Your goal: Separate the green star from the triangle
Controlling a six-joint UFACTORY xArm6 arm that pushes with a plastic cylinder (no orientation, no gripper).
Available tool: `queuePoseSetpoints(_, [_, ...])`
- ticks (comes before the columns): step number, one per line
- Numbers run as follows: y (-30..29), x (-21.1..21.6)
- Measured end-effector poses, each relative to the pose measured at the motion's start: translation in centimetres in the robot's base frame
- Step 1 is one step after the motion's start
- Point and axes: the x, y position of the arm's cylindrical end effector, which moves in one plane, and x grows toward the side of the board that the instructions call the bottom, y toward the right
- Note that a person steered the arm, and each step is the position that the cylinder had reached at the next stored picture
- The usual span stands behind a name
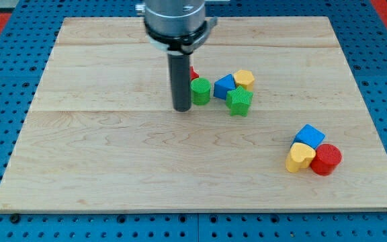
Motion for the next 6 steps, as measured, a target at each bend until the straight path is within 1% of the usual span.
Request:
queuePoseSetpoints(1, [4.4, -0.4])
queuePoseSetpoints(2, [6.7, -1.8])
queuePoseSetpoints(3, [8.5, -1.7])
queuePoseSetpoints(4, [9.4, 0.7])
queuePoseSetpoints(5, [12.7, 1.2])
queuePoseSetpoints(6, [16.0, 0.2])
